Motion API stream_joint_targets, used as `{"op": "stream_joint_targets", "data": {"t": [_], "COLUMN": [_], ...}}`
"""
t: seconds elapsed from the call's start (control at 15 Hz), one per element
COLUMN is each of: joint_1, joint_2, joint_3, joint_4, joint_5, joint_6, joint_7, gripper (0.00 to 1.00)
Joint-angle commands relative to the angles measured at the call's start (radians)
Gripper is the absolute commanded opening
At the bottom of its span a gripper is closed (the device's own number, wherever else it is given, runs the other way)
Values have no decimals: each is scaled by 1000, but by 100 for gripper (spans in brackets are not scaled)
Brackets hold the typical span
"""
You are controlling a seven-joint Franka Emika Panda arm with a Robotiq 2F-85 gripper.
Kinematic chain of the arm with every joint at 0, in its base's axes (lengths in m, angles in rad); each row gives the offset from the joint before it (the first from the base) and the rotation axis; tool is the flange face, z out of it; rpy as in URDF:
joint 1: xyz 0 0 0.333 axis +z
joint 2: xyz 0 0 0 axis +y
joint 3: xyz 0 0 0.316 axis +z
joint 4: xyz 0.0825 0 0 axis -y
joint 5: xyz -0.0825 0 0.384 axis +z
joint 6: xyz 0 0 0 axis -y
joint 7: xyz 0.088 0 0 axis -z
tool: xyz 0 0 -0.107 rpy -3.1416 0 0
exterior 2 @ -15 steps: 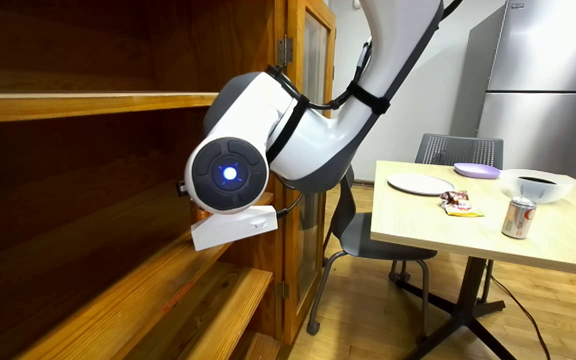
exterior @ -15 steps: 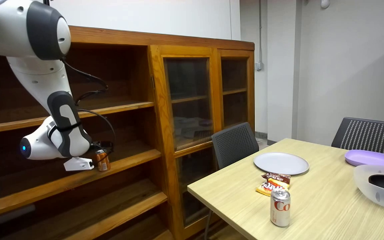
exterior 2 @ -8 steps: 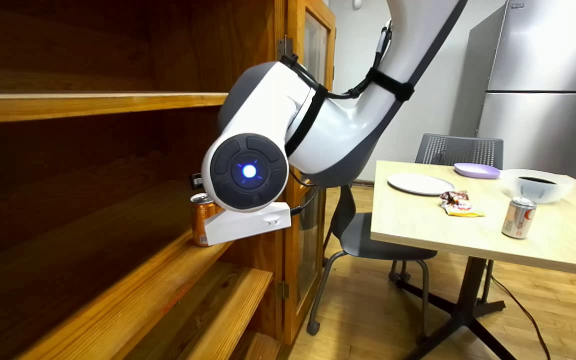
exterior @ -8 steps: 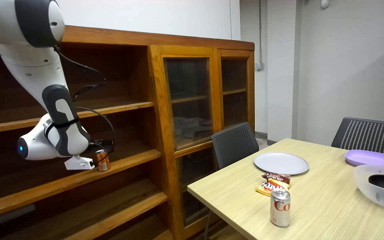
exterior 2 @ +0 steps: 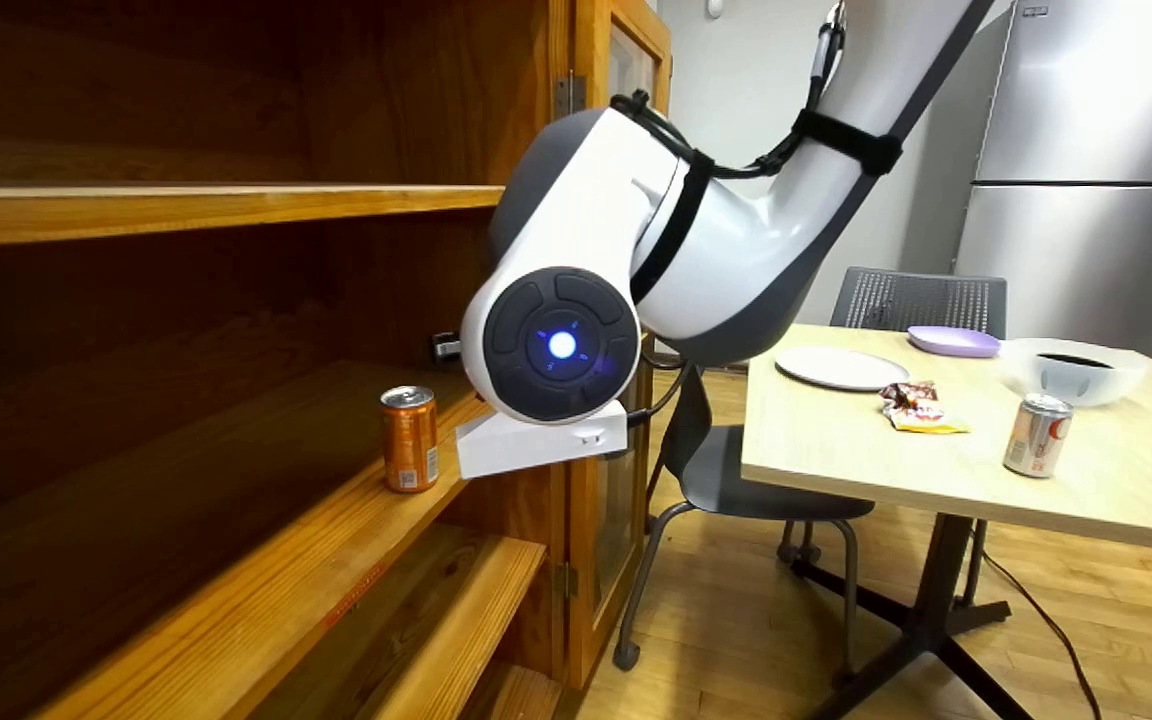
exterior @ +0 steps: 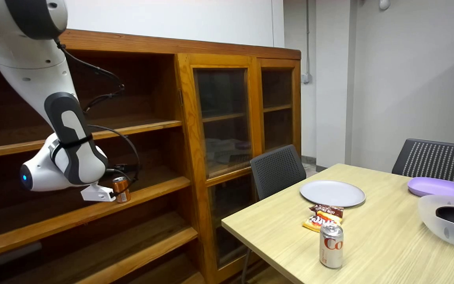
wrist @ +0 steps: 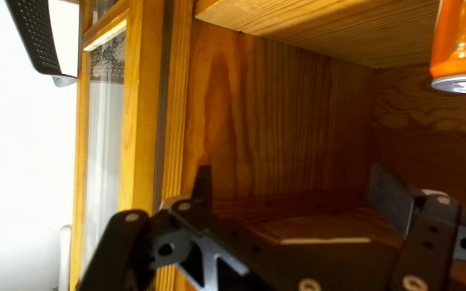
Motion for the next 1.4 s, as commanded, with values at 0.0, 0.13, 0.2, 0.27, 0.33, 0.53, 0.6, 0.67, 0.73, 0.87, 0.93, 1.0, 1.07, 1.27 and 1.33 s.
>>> {"op": "stream_joint_targets", "data": {"t": [0.0,0.13,0.2,0.27,0.33,0.53,0.6,0.67,0.73,0.87,0.93,1.0,1.07,1.27,1.33], "joint_1": [-13,-14,-15,-16,-17,-23,-27,-31,-36,-53,-63,-73,-85,-121,-135], "joint_2": [-83,-103,-113,-123,-133,-158,-164,-170,-175,-184,-188,-190,-193,-203,-206], "joint_3": [1,-4,-7,-10,-13,-25,-29,-35,-42,-60,-71,-80,-93,-128,-142], "joint_4": [-95,-126,-141,-156,-172,-214,-225,-234,-239,-248,-251,-253,-256,-266,-269], "joint_5": [22,40,52,63,75,111,122,134,146,166,177,183,188,185,182], "joint_6": [-47,-71,-80,-87,-100,-131,-140,-147,-151,-154,-158,-157,-154,-152,-148], "joint_7": [55,66,71,73,76,81,82,81,80,81,82,83,83,84,84], "gripper": [100,100,100,100,100,100,100,100,100,100,100,100,100,100,100]}}
